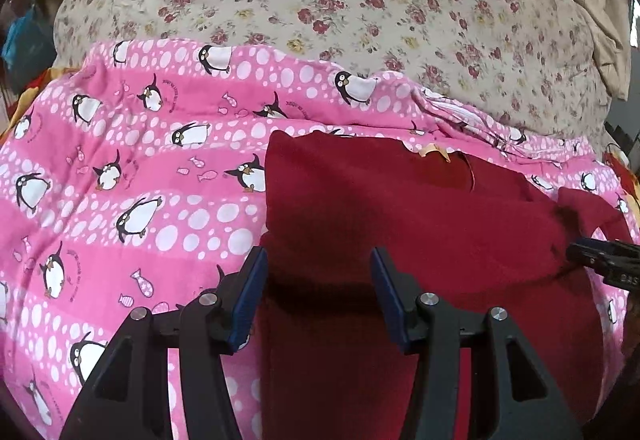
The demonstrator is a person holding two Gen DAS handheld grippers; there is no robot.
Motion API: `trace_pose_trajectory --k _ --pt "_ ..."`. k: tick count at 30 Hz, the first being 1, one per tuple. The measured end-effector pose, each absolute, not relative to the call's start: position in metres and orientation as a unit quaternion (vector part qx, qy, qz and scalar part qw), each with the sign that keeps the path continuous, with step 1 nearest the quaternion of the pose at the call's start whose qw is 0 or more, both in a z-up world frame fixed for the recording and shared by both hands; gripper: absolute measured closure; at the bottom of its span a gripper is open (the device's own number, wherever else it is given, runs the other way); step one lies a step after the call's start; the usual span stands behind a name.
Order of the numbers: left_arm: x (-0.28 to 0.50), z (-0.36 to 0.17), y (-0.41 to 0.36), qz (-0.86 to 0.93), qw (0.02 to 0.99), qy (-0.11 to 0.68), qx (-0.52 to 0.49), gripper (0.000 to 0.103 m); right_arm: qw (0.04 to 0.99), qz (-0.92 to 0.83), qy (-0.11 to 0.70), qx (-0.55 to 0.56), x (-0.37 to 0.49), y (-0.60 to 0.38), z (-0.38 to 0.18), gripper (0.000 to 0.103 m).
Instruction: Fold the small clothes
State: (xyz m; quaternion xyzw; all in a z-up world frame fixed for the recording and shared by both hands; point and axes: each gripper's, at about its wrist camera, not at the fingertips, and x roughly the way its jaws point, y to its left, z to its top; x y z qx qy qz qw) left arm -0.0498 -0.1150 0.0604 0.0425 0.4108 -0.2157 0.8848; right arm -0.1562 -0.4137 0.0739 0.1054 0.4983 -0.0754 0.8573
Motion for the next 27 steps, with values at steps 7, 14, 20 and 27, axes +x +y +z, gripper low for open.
trace_pose_trajectory --k 7,14,20,27 --pt "-0.055 0.066 -0.119 -0.220 0.889 0.400 0.047 0.071 0.852 -0.071 0.510 0.097 -0.162 -0.398 0.065 0.041" --pt "-0.049 0.056 -0.126 -0.216 0.884 0.412 0.050 0.071 0.850 -0.062 0.512 0.110 -0.169 -0.399 0.062 0.033" --pt "-0.047 0.049 -0.133 -0.215 0.882 0.416 0.057 0.071 0.847 -0.061 0.513 0.123 -0.171 -0.399 0.054 0.028" --pt "-0.044 0.044 -0.134 -0.214 0.880 0.420 0.061 0.071 0.849 -0.054 0.514 0.110 -0.168 -0.394 0.053 0.020"
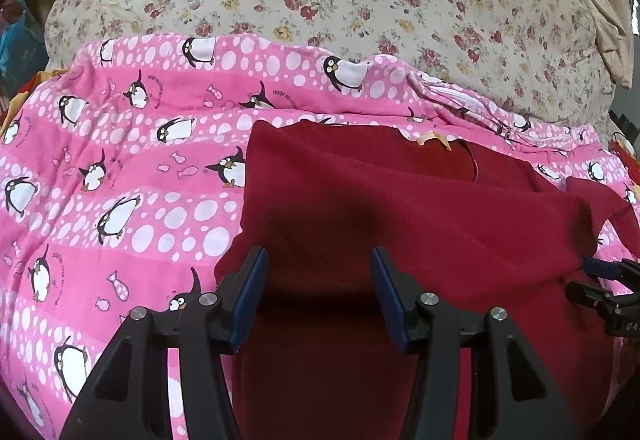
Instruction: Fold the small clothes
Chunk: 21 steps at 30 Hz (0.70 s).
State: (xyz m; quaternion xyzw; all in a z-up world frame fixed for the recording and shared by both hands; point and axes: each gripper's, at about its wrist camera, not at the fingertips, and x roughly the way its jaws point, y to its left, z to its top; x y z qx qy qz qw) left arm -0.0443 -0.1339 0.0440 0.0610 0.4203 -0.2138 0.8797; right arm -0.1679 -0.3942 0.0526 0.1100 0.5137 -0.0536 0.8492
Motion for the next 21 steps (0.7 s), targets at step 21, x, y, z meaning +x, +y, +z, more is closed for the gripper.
trace_pose_trajectory --k 21 --pt "-0.041 0.042 -0.130 -0.218 0.872 0.437 0.036 0.071 0.840 -0.183 0.420 0.290 -0.239 -0.542 0.080 0.018"
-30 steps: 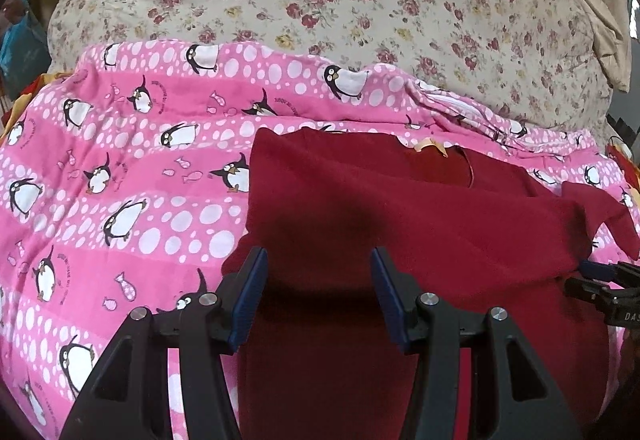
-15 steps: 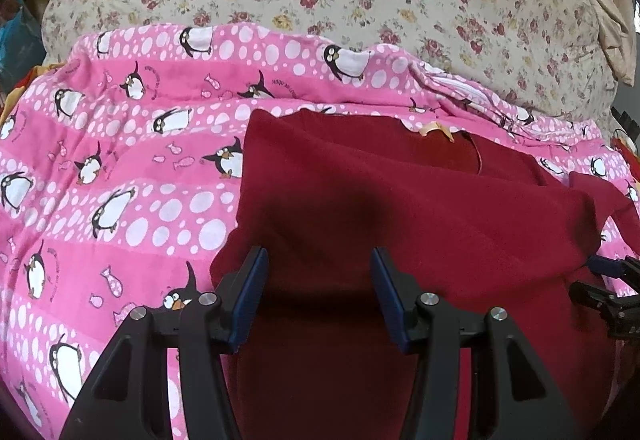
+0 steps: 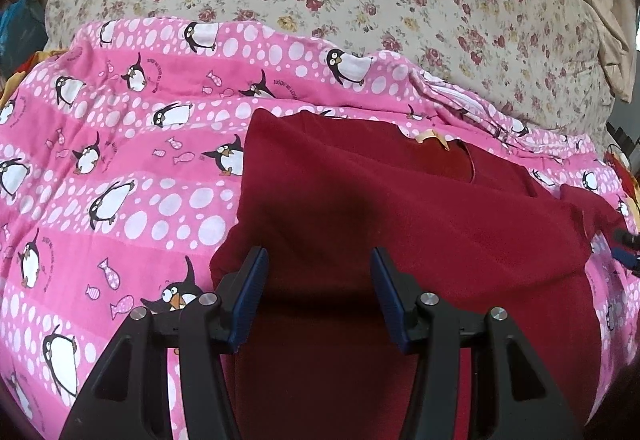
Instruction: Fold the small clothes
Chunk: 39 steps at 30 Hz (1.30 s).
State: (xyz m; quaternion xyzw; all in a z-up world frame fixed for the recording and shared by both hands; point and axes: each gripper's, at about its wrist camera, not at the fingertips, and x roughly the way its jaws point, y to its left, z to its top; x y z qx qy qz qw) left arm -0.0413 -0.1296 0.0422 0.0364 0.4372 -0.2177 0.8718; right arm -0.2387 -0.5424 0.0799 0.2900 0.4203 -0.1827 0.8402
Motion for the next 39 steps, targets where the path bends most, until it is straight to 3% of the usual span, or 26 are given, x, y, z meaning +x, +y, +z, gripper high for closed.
trace_pose_trajectory --k 8,13,16,19,21,22,24,27,33,39 --pt "-0.041 0.041 -0.130 -0.217 0.872 0.437 0.038 0.071 0.794 -0.296 0.344 0.405 -0.291 -0.650 0.072 0.018" --pt "-0.040 0.039 -0.131 -0.217 0.872 0.437 0.042 0.071 0.797 -0.259 0.283 0.466 -0.296 -0.676 0.072 0.019" --pt "-0.040 0.038 -0.132 -0.216 0.872 0.438 0.045 0.071 0.795 -0.258 0.281 0.472 -0.284 -0.682 0.066 0.024" --pt "-0.039 0.038 -0.133 -0.217 0.871 0.438 0.045 0.071 0.791 -0.262 0.292 0.469 -0.269 -0.687 0.057 0.043" --pt "-0.038 0.038 -0.133 -0.218 0.871 0.439 0.045 0.071 0.795 -0.269 0.285 0.464 -0.261 -0.693 0.053 0.067" --pt "-0.038 0.038 -0.133 -0.218 0.870 0.439 0.045 0.071 0.797 -0.270 0.279 0.463 -0.263 -0.697 0.055 0.073" --pt "-0.038 0.038 -0.134 -0.218 0.870 0.440 0.045 0.071 0.800 -0.274 0.274 0.458 -0.260 -0.704 0.054 0.095" --pt "-0.038 0.038 -0.133 -0.217 0.870 0.440 0.043 0.071 0.801 -0.272 0.276 0.455 -0.259 -0.708 0.057 0.096" --pt "-0.035 0.047 -0.124 -0.214 0.878 0.429 0.008 0.071 0.869 -0.207 0.269 0.360 -0.251 -0.665 0.120 0.096" --pt "-0.033 0.057 -0.110 -0.202 0.887 0.414 -0.025 0.071 0.919 -0.063 0.303 0.244 -0.201 -0.560 0.178 0.096"
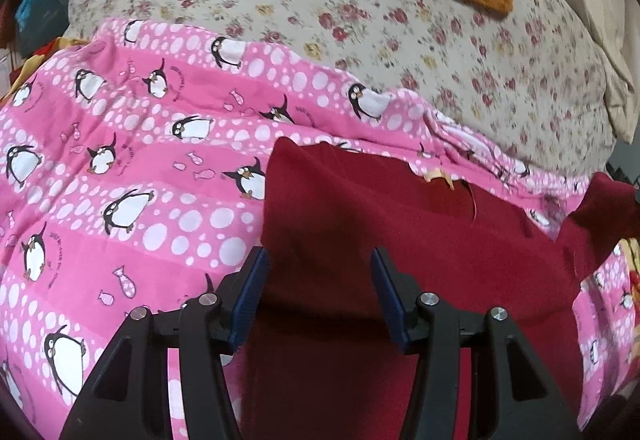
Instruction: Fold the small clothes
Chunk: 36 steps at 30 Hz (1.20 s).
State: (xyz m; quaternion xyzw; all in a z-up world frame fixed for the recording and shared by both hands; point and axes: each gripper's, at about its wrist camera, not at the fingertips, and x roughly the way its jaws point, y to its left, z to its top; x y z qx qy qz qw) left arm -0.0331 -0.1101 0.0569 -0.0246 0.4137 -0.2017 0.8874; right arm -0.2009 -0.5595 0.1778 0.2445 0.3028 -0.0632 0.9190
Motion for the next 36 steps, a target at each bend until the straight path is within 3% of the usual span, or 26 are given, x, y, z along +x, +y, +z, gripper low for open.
trace_pose_trajectory --k 3,7,10,12,15,25,29,36 --pt "-0.033 0.057 -0.107 -0.201 0.886 0.417 -0.032 0.071 0.918 0.010 0.345 0.196 -0.172 -0.493 0.169 0.096" --pt "-0.030 0.054 -0.106 -0.201 0.881 0.426 -0.039 0.071 0.887 0.102 0.437 0.112 -0.138 -0.386 0.112 0.096" --pt "-0.030 0.054 -0.105 -0.205 0.879 0.429 -0.045 0.071 0.850 0.123 0.507 0.066 -0.134 -0.336 0.066 0.074" --pt "-0.031 0.055 -0.105 -0.207 0.878 0.428 -0.046 0.071 0.858 0.129 0.491 0.073 -0.144 -0.330 0.062 0.056" --pt "-0.030 0.057 -0.105 -0.211 0.877 0.429 -0.052 0.071 0.861 0.120 0.481 0.111 -0.157 -0.348 0.069 0.044" --pt "-0.029 0.063 -0.098 -0.220 0.874 0.425 -0.081 0.071 0.845 0.075 0.448 0.284 -0.105 -0.405 0.060 0.037" --pt "-0.021 0.063 -0.087 -0.209 0.875 0.425 -0.101 0.071 0.864 0.137 0.402 0.269 -0.088 -0.366 0.082 0.035" --pt "-0.018 0.061 -0.084 -0.222 0.864 0.435 -0.124 0.071 0.854 0.193 0.429 0.221 -0.103 -0.341 0.094 0.035"
